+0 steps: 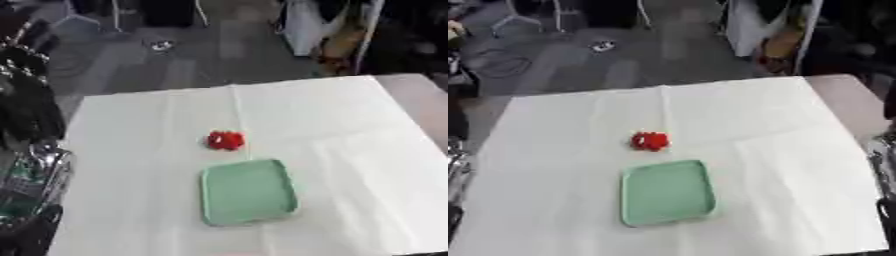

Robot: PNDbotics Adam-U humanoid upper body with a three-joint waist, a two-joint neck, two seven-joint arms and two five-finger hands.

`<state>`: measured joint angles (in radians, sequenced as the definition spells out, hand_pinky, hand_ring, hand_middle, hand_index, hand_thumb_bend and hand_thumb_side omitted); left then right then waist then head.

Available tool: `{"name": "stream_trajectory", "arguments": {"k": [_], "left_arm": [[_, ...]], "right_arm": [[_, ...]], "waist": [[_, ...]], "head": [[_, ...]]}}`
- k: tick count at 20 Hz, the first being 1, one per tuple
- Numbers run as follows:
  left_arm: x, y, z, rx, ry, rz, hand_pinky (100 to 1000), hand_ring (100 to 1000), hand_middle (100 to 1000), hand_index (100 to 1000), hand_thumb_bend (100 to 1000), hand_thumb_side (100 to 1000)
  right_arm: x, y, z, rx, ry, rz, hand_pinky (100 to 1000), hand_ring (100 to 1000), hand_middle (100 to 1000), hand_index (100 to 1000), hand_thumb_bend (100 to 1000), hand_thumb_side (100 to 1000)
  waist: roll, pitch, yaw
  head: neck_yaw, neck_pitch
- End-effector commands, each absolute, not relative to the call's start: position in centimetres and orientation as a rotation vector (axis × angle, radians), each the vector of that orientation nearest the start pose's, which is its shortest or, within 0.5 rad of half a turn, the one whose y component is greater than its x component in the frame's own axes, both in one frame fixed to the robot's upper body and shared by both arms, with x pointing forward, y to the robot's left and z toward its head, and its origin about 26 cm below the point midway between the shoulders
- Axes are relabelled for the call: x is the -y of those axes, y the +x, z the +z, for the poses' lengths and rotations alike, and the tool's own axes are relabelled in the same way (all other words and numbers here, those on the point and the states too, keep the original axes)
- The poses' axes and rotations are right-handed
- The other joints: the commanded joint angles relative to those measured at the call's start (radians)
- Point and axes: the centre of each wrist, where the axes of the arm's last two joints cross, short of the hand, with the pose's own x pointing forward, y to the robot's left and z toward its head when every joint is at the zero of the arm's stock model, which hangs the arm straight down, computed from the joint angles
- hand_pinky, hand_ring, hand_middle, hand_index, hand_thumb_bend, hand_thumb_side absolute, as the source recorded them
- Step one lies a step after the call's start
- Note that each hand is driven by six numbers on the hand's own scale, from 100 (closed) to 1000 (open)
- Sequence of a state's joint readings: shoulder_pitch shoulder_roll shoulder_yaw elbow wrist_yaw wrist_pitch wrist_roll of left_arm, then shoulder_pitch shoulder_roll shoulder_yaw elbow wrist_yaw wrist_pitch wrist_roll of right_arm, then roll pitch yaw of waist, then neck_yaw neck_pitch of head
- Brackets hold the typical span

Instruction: Pick up objects on the table and place them in the box.

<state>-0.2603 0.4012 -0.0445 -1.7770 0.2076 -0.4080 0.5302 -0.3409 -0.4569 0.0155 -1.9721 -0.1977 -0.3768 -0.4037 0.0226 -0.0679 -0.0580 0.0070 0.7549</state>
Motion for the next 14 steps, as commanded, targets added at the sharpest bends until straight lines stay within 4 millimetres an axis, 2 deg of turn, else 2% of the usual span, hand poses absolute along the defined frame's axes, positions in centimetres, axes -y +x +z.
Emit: {"name": "stream_trajectory", "arguments": {"k": [1,12,14], "left_arm": [[-28.60,32.19,15.27,2.445,0.193,0.293,804,793,826,886,239,1000],[-28.56,32.22,15.36,2.445,0.201,0.276,805,790,827,888,241,1000],[-28.77,32.35,15.59,2.447,0.228,0.242,758,752,804,887,257,981]], "right_arm": [[27.41,30.32,22.56,-3.578,0.118,0.103,414,681,672,669,100,832],[27.46,30.34,22.56,-3.578,0.135,0.097,415,679,670,669,100,818],[27.45,30.35,22.53,-3.579,0.134,0.103,414,678,670,669,100,818]], "waist": [[-0.001,-0.009,0.002],[-0.001,-0.005,0.004],[-0.002,-0.004,0.000]], "head": [[-0.004,0.014],[-0.009,0.015],[-0.011,0.015]]}}
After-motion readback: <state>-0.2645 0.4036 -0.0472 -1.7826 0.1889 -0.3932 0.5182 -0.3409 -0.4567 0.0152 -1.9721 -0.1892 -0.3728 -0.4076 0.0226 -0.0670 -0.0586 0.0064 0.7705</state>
